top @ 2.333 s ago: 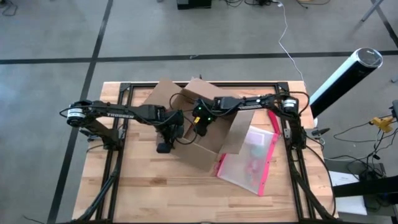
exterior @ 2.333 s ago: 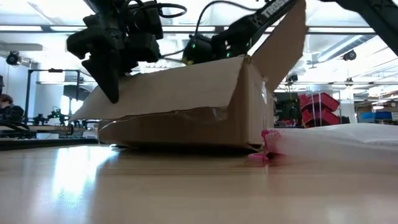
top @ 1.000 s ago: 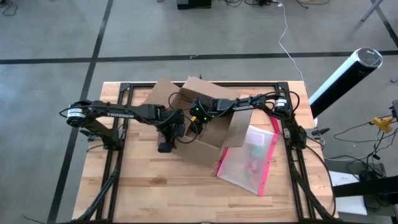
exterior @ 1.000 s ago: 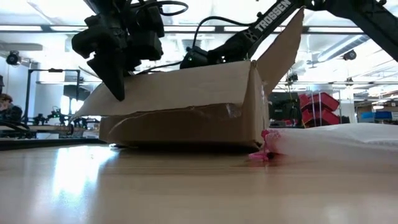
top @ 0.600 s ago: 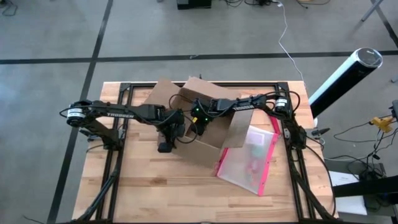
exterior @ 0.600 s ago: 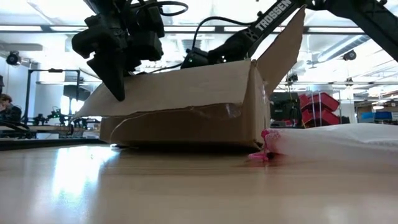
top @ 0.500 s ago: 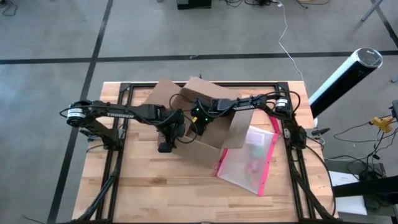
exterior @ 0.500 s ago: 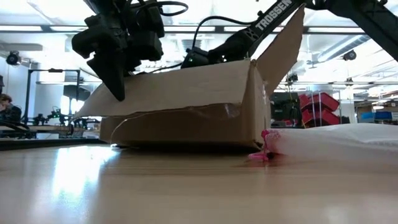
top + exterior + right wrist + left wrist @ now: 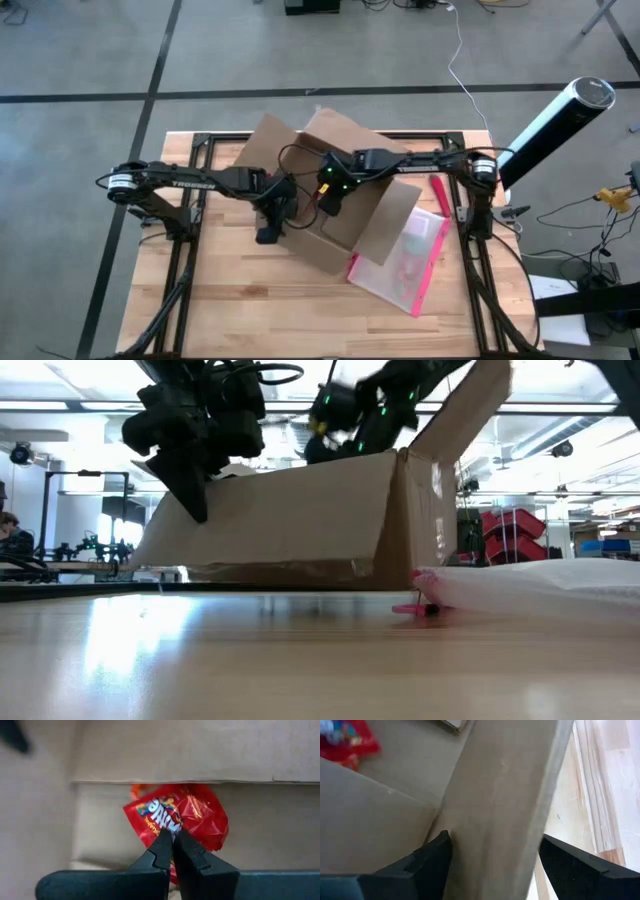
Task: Unpack boxes
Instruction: Put the red candy into the zip bag
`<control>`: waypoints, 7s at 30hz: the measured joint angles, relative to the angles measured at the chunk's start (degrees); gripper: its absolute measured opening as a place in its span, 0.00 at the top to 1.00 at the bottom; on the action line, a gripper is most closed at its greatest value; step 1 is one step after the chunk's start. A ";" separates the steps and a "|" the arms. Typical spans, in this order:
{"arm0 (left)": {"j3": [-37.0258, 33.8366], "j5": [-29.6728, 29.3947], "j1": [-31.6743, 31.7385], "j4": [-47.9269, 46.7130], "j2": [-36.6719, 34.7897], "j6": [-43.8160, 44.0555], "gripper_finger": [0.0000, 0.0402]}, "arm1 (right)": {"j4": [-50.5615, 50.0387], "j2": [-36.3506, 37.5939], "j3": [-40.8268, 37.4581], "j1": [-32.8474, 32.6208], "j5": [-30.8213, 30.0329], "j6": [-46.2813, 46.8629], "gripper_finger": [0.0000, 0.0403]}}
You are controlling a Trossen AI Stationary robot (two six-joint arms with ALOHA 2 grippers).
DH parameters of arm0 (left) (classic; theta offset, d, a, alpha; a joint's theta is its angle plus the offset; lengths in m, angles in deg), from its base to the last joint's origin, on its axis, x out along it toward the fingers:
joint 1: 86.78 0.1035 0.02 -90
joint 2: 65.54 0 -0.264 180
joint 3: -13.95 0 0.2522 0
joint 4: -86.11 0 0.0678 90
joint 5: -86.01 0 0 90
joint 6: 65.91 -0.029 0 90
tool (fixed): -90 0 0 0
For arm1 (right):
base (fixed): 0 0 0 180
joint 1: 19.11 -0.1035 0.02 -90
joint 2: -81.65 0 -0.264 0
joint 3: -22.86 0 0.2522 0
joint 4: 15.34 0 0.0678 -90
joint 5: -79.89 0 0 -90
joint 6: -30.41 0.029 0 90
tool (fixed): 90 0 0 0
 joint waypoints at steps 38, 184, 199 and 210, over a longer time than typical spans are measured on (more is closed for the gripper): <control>-0.22 0.76 -0.07 2.43 -0.57 0.52 0.31 | -1.88 0.40 2.45 -2.39 7.81 -3.32 0.29; 1.96 -8.44 6.86 32.58 -17.22 -13.06 1.00 | -18.14 30.37 2.27 -6.60 -0.16 15.42 0.57; 1.95 -6.40 10.45 28.13 -21.81 -14.52 1.00 | -45.01 32.03 -0.06 -11.29 -11.05 30.56 0.78; 1.94 -6.33 10.64 25.28 -23.41 -14.65 1.00 | -39.10 31.68 -13.80 -11.49 -4.29 30.92 0.99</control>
